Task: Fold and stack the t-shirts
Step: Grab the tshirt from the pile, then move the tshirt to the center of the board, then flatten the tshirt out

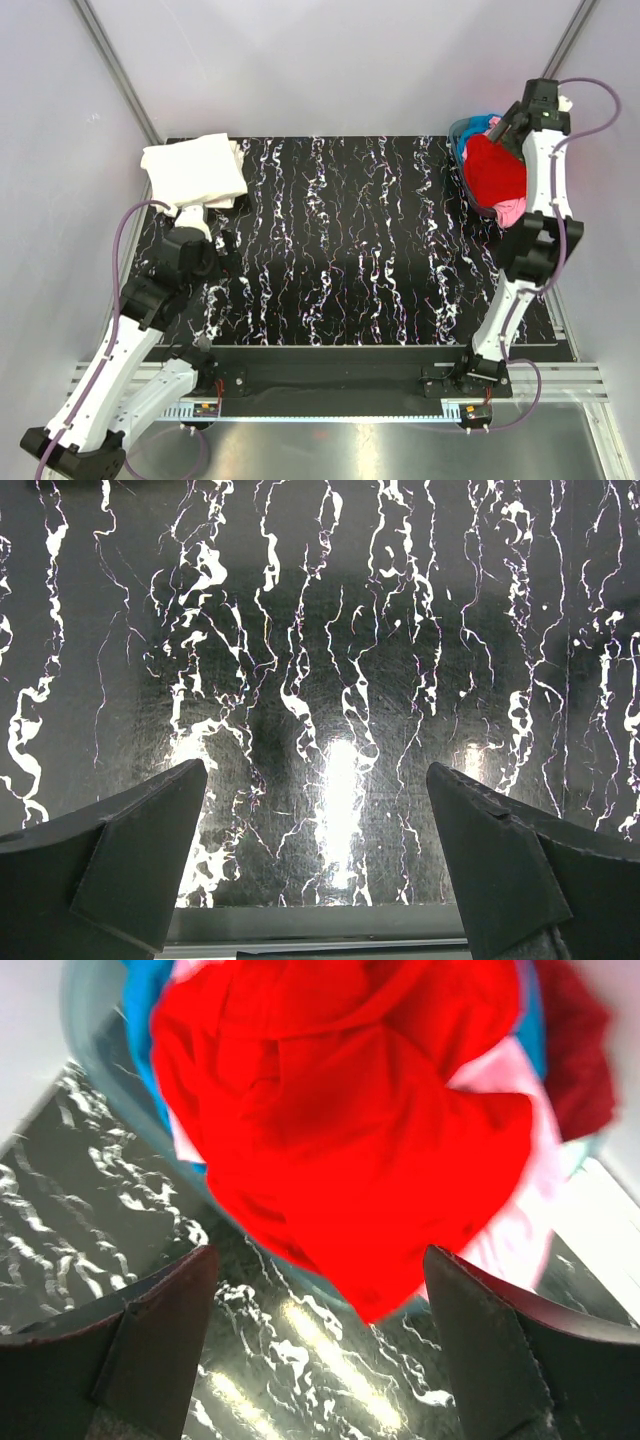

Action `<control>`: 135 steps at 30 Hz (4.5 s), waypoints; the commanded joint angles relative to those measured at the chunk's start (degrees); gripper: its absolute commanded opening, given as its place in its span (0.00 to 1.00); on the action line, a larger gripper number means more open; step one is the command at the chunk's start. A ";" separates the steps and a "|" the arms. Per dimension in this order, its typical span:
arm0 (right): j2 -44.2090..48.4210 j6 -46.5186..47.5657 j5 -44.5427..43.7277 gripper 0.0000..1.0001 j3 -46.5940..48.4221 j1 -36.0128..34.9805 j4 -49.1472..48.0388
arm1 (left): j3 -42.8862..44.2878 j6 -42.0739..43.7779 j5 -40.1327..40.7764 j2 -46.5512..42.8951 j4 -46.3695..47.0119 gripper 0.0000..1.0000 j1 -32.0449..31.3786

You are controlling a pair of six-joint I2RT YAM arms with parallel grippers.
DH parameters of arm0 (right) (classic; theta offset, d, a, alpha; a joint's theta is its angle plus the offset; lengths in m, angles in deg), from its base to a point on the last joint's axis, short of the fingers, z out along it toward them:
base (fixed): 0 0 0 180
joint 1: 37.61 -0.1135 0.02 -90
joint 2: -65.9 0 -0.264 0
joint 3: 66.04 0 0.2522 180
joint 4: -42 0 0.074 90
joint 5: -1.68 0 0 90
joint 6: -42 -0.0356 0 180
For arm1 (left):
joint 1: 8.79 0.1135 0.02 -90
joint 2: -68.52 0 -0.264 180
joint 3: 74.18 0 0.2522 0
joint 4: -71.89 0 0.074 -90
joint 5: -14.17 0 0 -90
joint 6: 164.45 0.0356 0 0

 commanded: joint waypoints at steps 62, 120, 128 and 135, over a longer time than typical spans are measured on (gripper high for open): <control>42.66 -10.92 8.89 1.00 -57.73 -29.04 -11.10 | 0.83 0.98 -0.79 1.85 1.84 0.99 3.88; -22.01 6.12 3.37 0.72 -1.41 -53.20 2.51 | -22.90 -16.51 -19.24 29.01 38.05 0.00 -2.36; -21.93 4.90 2.22 0.37 -3.87 -53.29 1.81 | -22.90 -16.51 -19.33 29.28 38.23 0.00 -2.36; -17.54 4.45 2.57 0.00 -7.82 -53.21 1.54 | -21.85 -16.86 -18.02 28.22 36.48 0.00 -2.36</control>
